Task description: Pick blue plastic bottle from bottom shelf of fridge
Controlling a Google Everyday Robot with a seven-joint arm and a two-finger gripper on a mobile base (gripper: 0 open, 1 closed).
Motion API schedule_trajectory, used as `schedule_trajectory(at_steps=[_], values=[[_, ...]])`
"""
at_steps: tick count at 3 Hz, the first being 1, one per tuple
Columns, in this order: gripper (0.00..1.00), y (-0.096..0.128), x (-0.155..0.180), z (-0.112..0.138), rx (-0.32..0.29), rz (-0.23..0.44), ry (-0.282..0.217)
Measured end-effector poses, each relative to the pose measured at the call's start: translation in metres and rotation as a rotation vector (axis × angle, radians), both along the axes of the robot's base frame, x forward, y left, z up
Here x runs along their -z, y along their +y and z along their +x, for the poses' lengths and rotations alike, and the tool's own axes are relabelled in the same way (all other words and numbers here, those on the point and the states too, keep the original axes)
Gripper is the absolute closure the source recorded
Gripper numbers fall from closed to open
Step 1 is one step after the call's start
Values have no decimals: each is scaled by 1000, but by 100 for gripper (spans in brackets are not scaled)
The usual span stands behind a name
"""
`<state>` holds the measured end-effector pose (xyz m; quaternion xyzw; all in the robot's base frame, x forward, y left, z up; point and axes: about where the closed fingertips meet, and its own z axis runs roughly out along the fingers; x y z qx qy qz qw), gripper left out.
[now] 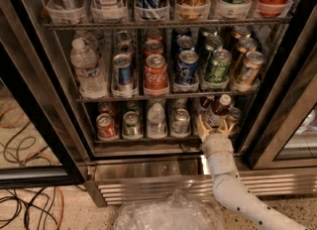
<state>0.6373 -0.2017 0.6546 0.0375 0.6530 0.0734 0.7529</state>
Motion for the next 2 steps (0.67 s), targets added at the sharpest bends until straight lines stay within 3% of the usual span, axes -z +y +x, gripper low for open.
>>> schedule_trajectory(at_steps=[1, 2], values=[[100, 7, 6, -1, -67, 11, 33], [100, -62, 4, -2, -111, 99, 39]])
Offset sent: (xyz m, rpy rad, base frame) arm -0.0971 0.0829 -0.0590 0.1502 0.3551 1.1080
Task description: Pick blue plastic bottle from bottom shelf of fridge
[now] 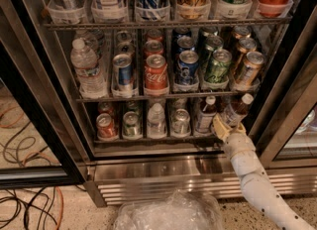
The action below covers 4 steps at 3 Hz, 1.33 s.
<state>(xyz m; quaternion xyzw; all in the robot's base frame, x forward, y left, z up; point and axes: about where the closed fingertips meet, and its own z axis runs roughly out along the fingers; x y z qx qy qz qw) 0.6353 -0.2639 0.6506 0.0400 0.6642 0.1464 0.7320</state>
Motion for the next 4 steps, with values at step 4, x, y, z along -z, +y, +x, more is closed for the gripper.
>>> schedule_trajectory(at_steps=[4], values=[[100, 36, -9, -58, -155, 8, 33]])
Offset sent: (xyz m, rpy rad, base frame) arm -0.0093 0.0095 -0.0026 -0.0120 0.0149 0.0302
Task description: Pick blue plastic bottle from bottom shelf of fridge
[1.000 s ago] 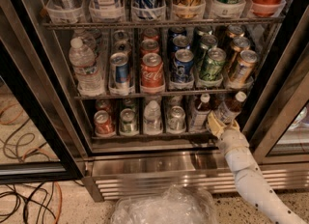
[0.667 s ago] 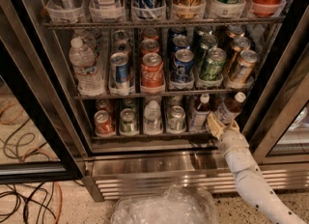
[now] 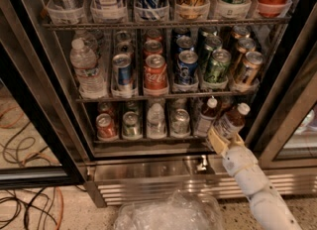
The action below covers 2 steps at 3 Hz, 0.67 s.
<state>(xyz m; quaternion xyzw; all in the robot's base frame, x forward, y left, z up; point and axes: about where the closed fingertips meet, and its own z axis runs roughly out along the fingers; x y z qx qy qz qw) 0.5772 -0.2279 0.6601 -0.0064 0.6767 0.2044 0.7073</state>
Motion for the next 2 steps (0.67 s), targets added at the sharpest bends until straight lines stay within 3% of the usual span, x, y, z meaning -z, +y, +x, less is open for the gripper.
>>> schedule_trajectory(at_steps=[1, 2], values=[[100, 18, -20, -24, -88, 12, -18], [100, 18, -42, -40, -147, 43, -53]])
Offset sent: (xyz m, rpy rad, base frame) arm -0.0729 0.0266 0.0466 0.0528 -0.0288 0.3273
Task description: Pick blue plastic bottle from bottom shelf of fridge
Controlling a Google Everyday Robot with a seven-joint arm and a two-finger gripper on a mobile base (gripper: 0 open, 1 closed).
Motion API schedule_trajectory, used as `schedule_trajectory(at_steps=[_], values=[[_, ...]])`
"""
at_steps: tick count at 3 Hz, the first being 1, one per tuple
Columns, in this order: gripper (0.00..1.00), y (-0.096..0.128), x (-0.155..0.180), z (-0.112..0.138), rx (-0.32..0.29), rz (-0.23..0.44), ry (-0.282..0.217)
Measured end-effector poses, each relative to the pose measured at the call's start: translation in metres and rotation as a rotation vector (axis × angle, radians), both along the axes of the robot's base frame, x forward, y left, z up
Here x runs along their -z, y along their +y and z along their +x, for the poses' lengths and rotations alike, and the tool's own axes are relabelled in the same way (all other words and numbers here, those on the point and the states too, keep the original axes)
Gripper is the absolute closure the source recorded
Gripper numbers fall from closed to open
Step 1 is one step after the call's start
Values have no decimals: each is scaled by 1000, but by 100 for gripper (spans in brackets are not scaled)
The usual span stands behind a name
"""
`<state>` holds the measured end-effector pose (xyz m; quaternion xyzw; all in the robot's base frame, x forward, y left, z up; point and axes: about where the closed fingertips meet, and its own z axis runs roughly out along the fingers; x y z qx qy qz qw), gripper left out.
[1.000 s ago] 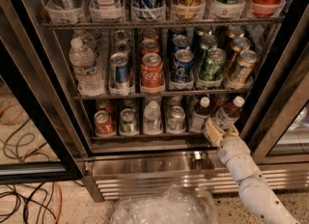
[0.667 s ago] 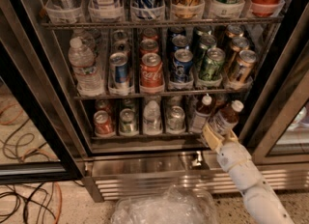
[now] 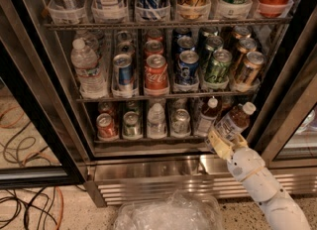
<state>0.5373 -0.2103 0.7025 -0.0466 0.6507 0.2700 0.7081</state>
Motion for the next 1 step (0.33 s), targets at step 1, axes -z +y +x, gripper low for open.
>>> schedule_trajectory(at_steps=[1], values=[[100, 18, 6, -6, -67, -21, 24]])
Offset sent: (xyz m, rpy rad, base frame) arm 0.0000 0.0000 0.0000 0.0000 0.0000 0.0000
